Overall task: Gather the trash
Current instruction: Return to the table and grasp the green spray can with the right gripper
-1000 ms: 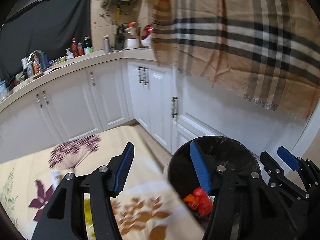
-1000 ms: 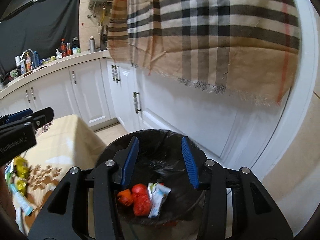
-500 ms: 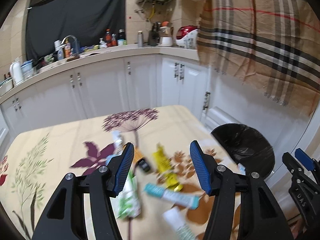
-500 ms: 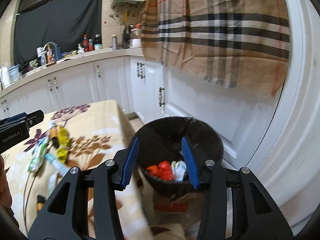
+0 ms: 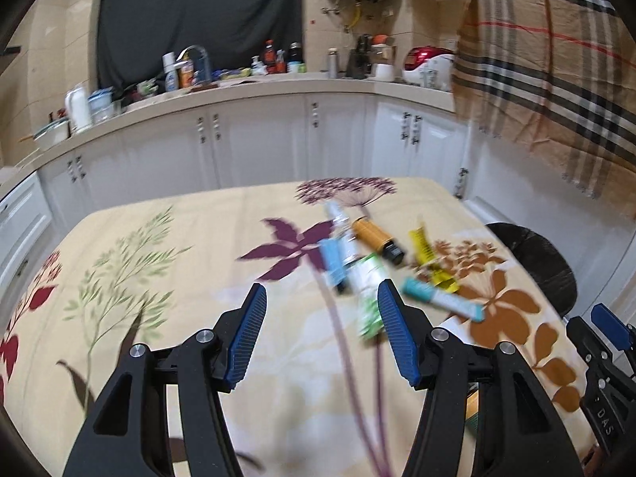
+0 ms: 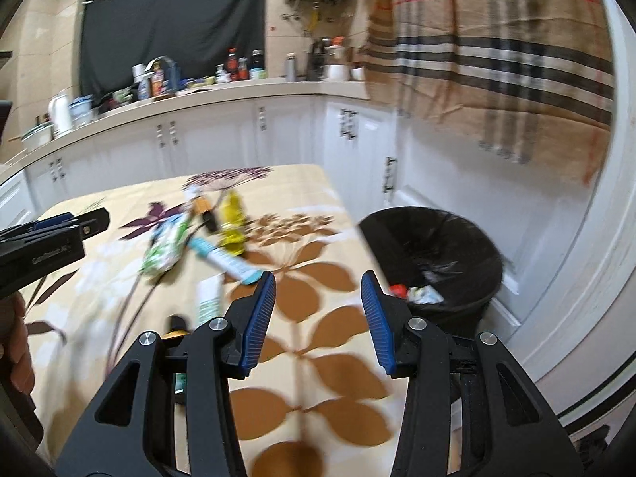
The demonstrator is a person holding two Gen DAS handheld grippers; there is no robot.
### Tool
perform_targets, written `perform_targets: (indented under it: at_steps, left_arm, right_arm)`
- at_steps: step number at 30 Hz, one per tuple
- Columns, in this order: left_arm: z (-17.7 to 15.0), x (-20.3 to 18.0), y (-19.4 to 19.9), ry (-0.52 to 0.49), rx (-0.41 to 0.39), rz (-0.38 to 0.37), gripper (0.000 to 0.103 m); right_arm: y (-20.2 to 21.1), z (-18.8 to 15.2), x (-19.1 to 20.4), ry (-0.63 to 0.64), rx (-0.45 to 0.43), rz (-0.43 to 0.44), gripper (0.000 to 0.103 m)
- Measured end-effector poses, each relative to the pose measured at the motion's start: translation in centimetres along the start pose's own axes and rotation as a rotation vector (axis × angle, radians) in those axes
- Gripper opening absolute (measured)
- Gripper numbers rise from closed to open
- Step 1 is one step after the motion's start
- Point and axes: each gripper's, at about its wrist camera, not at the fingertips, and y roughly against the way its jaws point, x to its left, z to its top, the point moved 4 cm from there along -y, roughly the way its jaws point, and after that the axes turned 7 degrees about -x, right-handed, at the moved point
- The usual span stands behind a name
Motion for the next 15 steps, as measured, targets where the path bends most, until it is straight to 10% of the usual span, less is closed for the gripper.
perform_targets:
  at_steps: [15]
  left_arm:
    - [-4.0,7.6,1.3,0.085,0.058,0.124,0.057]
  right_arm:
    - [0.0,-3.8,7.4,0.112,0.094,0.171,0.033]
